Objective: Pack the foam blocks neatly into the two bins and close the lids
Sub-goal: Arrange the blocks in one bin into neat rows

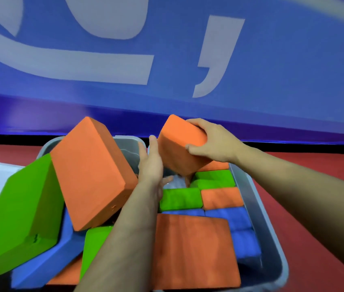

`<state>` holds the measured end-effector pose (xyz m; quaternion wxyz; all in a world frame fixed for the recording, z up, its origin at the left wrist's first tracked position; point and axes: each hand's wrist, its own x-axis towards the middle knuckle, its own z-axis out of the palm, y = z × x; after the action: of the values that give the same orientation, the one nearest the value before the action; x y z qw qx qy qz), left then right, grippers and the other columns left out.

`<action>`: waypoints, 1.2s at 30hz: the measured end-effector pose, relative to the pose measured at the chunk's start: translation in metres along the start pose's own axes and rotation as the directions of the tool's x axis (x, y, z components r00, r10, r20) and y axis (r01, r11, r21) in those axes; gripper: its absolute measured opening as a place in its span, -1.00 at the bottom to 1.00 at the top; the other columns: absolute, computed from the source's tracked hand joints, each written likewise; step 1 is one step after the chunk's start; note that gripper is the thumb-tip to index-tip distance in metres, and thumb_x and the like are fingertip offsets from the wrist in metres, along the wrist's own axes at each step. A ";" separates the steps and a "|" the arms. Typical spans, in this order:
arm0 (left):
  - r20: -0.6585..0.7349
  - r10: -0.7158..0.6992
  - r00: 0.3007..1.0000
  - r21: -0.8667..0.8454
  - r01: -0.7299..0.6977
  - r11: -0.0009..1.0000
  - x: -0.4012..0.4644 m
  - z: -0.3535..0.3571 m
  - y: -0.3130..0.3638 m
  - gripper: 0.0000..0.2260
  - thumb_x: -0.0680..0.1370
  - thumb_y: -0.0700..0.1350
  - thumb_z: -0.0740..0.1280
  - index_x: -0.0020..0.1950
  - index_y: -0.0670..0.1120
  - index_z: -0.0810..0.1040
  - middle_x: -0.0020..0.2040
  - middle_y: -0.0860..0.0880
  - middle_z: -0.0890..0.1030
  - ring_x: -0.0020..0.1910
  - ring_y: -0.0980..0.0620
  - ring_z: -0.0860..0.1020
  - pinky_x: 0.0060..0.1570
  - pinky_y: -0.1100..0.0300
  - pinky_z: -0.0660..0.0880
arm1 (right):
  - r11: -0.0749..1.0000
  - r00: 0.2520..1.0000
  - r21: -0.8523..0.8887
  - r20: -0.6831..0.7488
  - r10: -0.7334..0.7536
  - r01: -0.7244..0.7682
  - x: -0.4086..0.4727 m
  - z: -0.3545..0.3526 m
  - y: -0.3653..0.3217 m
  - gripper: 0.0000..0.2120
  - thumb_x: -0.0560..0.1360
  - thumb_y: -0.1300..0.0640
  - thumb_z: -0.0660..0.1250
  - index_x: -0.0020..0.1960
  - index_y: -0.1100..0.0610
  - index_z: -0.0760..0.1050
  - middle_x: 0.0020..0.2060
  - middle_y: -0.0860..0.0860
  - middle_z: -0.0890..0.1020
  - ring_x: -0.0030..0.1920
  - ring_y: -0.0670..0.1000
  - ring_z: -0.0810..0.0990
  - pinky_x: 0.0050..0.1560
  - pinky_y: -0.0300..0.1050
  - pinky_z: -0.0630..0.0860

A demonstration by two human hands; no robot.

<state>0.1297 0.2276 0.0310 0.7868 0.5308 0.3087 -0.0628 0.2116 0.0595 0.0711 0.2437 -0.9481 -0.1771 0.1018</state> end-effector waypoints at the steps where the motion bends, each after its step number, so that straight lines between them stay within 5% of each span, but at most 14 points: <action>1: 0.029 0.019 0.999 -0.016 -0.018 1.000 -0.003 0.000 0.003 -0.37 0.53 0.47 0.17 0.57 0.38 0.12 0.40 0.25 0.37 0.28 -0.07 0.51 0.00 -0.04 0.61 | 1.000 1.000 -0.013 0.007 -0.028 0.028 -0.006 -0.004 -0.002 -0.27 0.40 -0.16 0.46 0.51 -0.17 0.30 0.32 -0.10 0.56 0.22 0.02 0.57 0.23 0.03 0.53; 4: 0.071 0.032 0.997 -0.120 -0.023 0.992 -0.009 0.003 0.001 -0.44 0.57 0.40 0.20 0.51 0.19 0.39 0.44 0.08 0.50 0.32 -0.11 0.56 0.11 0.01 0.63 | 0.992 0.994 -0.069 0.028 -0.108 0.110 -0.019 -0.002 -0.006 -0.22 0.45 -0.18 0.42 0.58 -0.11 0.21 0.45 -0.10 0.45 0.36 0.01 0.48 0.34 0.01 0.45; 7: 0.046 0.054 0.997 -0.219 -0.042 0.975 -0.018 0.006 -0.004 -0.50 0.64 0.28 0.19 0.50 0.06 0.42 0.40 0.01 0.54 0.33 -0.06 0.55 0.11 0.11 0.64 | 0.987 0.990 -0.074 0.022 -0.142 0.143 -0.026 0.003 -0.010 -0.20 0.49 -0.28 0.39 0.61 -0.08 0.16 0.52 -0.10 0.37 0.46 -0.02 0.36 0.45 0.02 0.35; 12: 0.056 0.059 0.997 -0.237 -0.044 0.970 -0.035 0.010 -0.005 -0.55 0.67 0.23 0.19 0.46 0.02 0.45 0.37 -0.02 0.57 0.33 -0.08 0.57 0.14 0.07 0.64 | 0.982 0.983 -0.040 0.009 -0.184 0.184 -0.029 -0.002 -0.007 -0.26 0.45 -0.34 0.41 0.53 -0.10 0.29 0.42 -0.15 0.47 0.35 -0.03 0.48 0.36 0.05 0.44; 22: 0.094 0.128 0.987 0.078 -0.135 0.988 -0.042 0.017 -0.010 -0.62 0.65 0.29 0.15 0.41 0.21 0.45 0.27 0.12 0.58 0.25 0.04 0.57 0.09 0.05 0.56 | 0.973 0.976 -0.107 0.097 -0.193 0.203 -0.016 0.015 0.022 -0.26 0.48 -0.33 0.38 0.55 -0.07 0.27 0.37 -0.03 0.51 0.32 0.04 0.49 0.34 0.04 0.43; 26: 0.062 0.121 0.991 0.159 -0.129 0.979 -0.030 0.008 -0.013 -0.78 0.65 0.29 0.16 0.15 0.27 0.52 0.19 0.14 0.60 0.22 0.02 0.59 0.25 -0.08 0.54 | 0.973 0.959 -0.072 0.197 -0.202 0.220 0.001 0.026 0.029 -0.28 0.50 -0.31 0.37 0.55 -0.06 0.26 0.26 -0.03 0.50 0.23 0.02 0.50 0.28 0.02 0.45; 29: 0.032 0.132 0.991 0.235 -0.135 0.963 -0.023 0.005 -0.011 -0.61 0.61 0.33 0.18 0.32 0.17 0.51 0.25 0.06 0.59 0.25 -0.03 0.58 0.29 -0.11 0.52 | 0.971 0.951 -0.085 0.235 -0.200 0.225 0.018 0.038 0.036 -0.25 0.51 -0.31 0.36 0.57 -0.04 0.24 0.29 0.00 0.50 0.29 0.07 0.48 0.33 0.07 0.41; 32: -0.006 0.147 0.989 0.326 -0.137 0.935 -0.014 0.000 -0.012 -0.24 0.36 0.50 0.20 0.46 0.14 0.46 0.37 0.00 0.57 0.33 -0.08 0.55 0.34 -0.16 0.49 | 0.947 0.934 -0.174 0.288 -0.214 0.270 0.032 0.049 0.045 -0.29 0.51 -0.34 0.33 0.56 -0.10 0.24 0.40 -0.04 0.47 0.40 0.07 0.43 0.41 0.11 0.30; 36: 0.009 0.239 0.971 0.591 -0.198 0.782 -0.014 -0.004 -0.009 -0.41 0.63 0.28 0.17 0.59 0.02 0.31 0.54 -0.03 0.41 0.49 -0.04 0.39 0.49 -0.06 0.31 | 0.944 0.917 -0.200 0.356 -0.178 0.261 0.042 0.065 0.053 -0.31 0.54 -0.30 0.33 0.58 -0.14 0.19 0.46 -0.05 0.41 0.44 0.12 0.38 0.44 0.16 0.22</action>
<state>0.1126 0.2242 0.0305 0.5753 0.7817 0.2365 -0.0457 0.2467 0.0598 -0.0161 0.1022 -0.9136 -0.3330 0.2098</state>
